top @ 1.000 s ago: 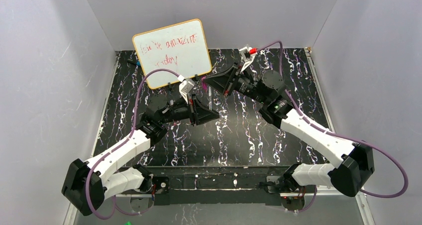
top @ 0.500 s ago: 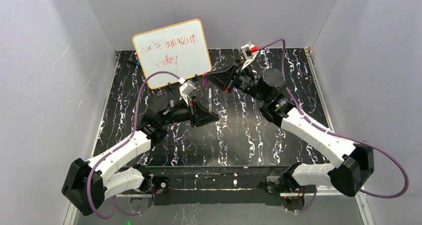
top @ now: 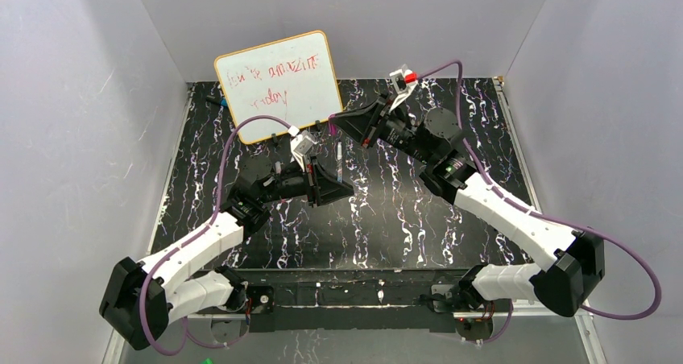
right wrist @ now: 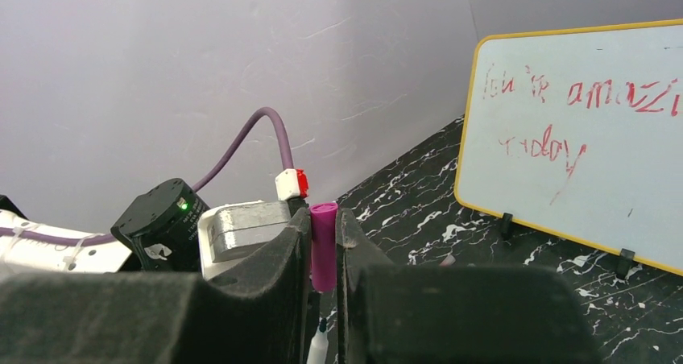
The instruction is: Insert the pens into the pen caps
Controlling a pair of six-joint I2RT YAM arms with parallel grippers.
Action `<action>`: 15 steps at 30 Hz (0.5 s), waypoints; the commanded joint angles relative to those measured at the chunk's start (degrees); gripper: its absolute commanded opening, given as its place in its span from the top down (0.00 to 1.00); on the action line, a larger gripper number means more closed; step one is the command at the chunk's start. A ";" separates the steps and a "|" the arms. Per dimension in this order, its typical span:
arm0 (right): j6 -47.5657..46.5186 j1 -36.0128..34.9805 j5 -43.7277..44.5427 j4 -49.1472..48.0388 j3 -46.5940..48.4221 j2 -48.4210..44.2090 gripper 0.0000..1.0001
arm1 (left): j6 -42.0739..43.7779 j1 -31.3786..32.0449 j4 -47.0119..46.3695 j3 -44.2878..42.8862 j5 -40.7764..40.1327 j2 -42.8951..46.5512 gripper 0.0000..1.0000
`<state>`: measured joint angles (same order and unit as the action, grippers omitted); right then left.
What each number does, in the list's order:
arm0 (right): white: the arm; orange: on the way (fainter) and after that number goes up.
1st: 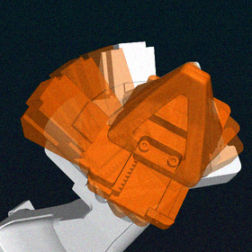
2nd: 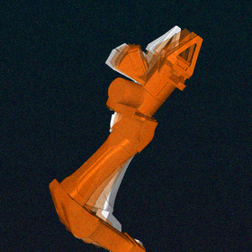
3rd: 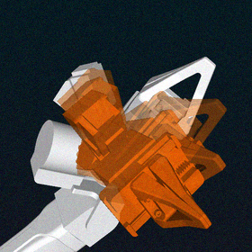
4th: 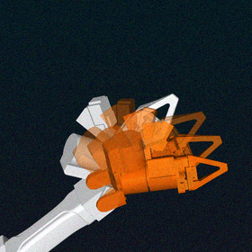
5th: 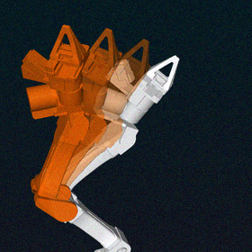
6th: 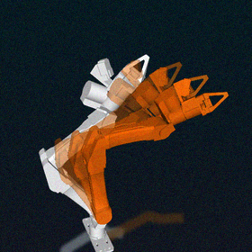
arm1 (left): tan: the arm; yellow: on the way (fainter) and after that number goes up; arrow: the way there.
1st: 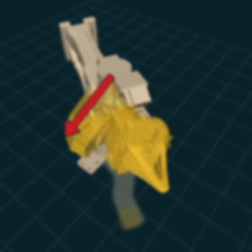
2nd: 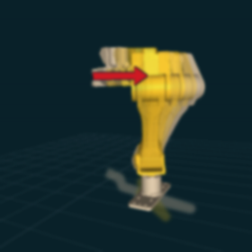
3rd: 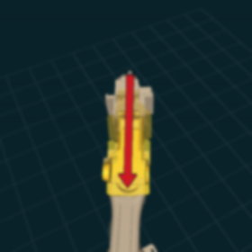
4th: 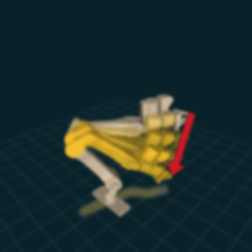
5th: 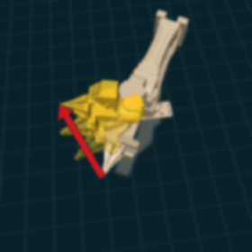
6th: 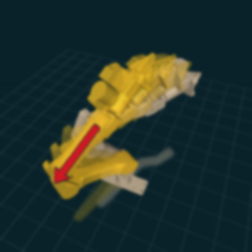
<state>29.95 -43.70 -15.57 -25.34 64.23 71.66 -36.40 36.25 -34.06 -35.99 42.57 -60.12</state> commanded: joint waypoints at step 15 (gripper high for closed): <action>-2.54 -0.16 3.01 0.88 -1.38 -4.16 0.88 | 4.60 0.22 4.80 -2.49 -2.27 3.78 1.00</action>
<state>28.27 -43.70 -13.52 -23.40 63.83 69.67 -33.41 36.25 -29.50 -36.16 41.17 -58.24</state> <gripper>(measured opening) 0.213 0.118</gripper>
